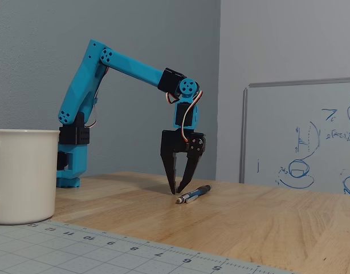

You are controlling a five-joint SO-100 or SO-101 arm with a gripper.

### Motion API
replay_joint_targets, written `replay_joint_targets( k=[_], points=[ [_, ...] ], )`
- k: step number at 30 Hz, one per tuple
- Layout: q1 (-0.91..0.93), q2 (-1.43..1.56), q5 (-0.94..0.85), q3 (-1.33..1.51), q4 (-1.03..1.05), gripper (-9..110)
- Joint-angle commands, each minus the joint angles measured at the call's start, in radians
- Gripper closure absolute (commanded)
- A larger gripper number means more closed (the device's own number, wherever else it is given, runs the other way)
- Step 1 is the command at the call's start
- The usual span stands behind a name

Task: Touch the pen.

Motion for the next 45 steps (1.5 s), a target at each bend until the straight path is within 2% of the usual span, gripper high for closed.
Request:
replay_joint_targets(
  k=[1,12,45],
  points=[
    [0.0,0.074,-0.009,-0.032,-0.008,101],
    [0.0,0.074,-0.008,-0.02,-0.227,101],
    [0.0,0.123,0.003,-0.031,-0.23,101]
  ],
)
